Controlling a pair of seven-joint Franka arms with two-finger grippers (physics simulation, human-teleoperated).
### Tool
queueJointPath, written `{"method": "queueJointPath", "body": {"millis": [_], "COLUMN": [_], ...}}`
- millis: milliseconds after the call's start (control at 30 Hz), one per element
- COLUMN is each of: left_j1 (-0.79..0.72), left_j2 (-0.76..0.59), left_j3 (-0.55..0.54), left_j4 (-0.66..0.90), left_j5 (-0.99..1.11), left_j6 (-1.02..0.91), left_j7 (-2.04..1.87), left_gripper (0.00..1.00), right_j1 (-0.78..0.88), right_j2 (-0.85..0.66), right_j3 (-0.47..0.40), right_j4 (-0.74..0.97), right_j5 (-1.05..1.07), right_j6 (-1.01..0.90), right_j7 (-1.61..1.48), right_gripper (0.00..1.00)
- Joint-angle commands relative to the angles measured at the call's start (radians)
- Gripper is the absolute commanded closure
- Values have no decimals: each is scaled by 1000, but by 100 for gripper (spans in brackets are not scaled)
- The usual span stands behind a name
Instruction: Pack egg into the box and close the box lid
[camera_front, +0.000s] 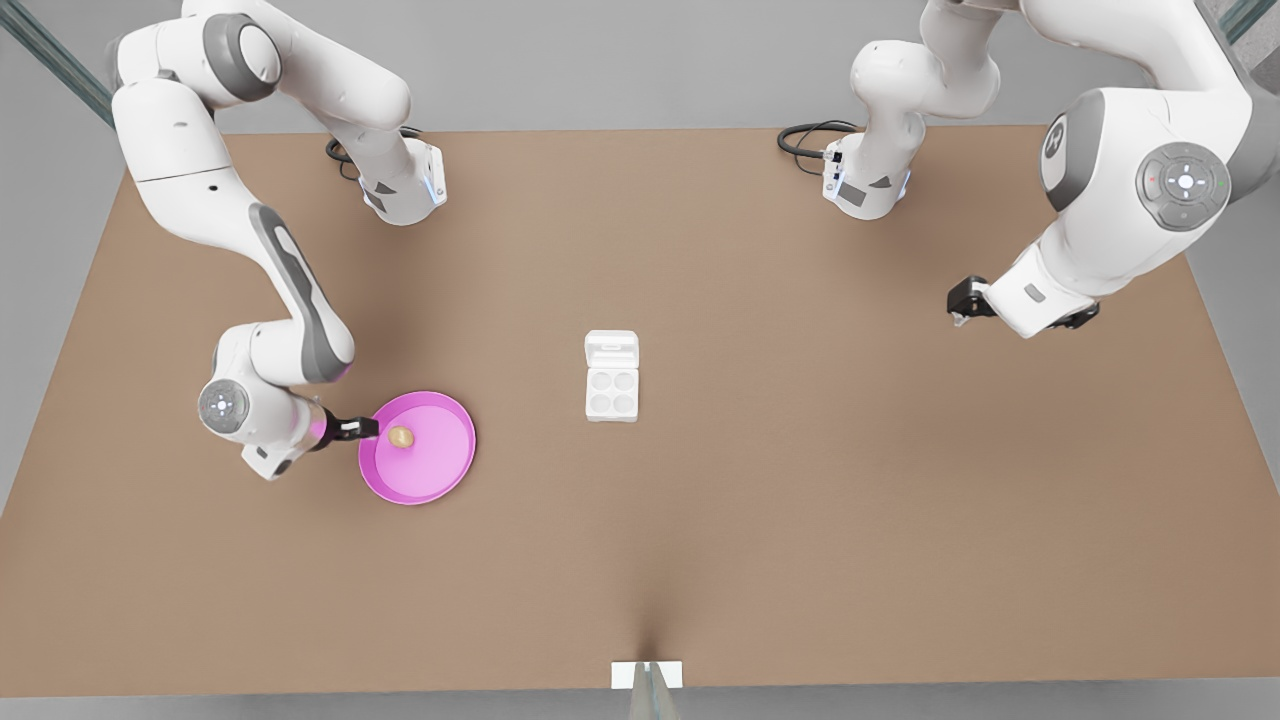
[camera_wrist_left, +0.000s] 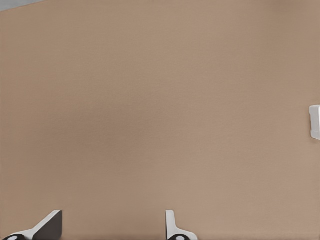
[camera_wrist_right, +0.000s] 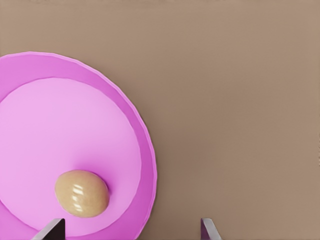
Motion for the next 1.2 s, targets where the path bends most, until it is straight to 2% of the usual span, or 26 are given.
{"method": "queueJointPath", "body": {"millis": [0,467,800,1167], "left_j1": [0,0,-2,0], "left_j2": [-1,1,7,9], "left_j3": [1,1,1,1], "left_j4": [0,0,0,0], "left_j5": [1,1,1,1], "left_j6": [0,0,0,0], "left_j7": [1,1,1,1], "left_gripper": [0,0,0,0], "right_j1": [-2,120,113,88], "right_j2": [-12,-1,88,42], "right_j3": [0,-1,-6,-4], "right_j4": [-23,6,0,-103], "right_j5": [1,-36,-73,-94], "right_j6": [167,167,170,197], "right_j7": [-57,-52,-51,-46], "right_gripper": [0,0,0,0]}}
